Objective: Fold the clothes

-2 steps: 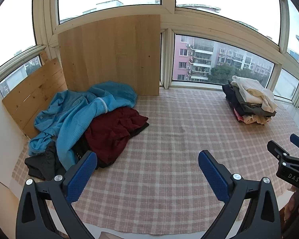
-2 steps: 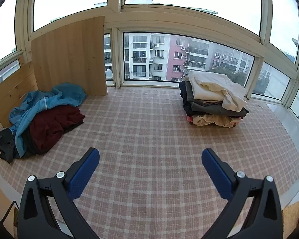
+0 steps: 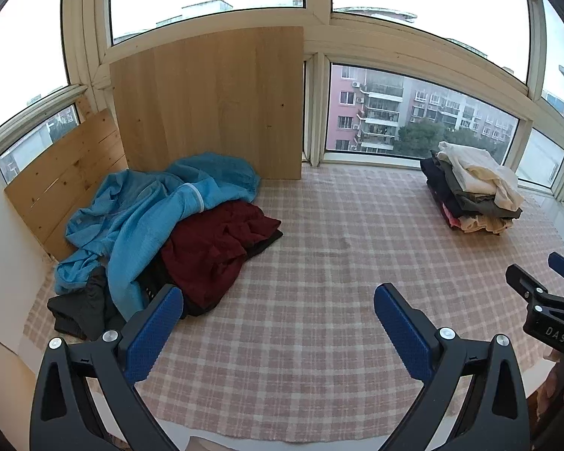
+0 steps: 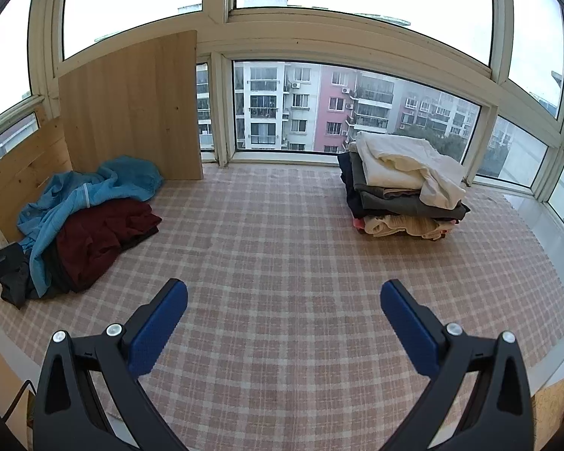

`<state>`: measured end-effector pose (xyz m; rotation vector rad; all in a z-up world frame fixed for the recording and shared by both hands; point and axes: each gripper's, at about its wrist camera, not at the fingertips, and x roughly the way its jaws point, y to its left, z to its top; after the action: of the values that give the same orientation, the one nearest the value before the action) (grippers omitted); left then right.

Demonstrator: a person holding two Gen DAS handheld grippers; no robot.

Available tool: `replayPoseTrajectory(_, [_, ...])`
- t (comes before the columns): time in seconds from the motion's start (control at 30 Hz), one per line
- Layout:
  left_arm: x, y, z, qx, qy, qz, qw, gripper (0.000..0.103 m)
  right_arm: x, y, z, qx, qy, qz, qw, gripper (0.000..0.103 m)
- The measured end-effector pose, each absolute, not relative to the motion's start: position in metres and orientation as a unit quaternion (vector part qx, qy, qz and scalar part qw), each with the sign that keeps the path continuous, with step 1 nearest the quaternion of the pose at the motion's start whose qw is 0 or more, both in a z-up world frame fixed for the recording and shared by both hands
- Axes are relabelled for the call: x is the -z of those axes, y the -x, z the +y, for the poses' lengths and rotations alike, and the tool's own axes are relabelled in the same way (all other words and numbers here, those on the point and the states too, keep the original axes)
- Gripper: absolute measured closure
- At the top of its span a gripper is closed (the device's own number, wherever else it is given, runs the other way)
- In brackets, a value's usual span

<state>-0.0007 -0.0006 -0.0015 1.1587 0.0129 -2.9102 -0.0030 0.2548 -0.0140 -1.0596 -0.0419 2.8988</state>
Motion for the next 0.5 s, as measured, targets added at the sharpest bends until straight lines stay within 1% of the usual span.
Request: replayPoseTrajectory(0.5, [0.0068, 0.0004, -0.0025, 0.924, -0.383, 0.005, 0.017, 0.001, 0.0149, 0.0077, 0.2497, -0.941, 0.337, -0.016, 0.023, 0.000])
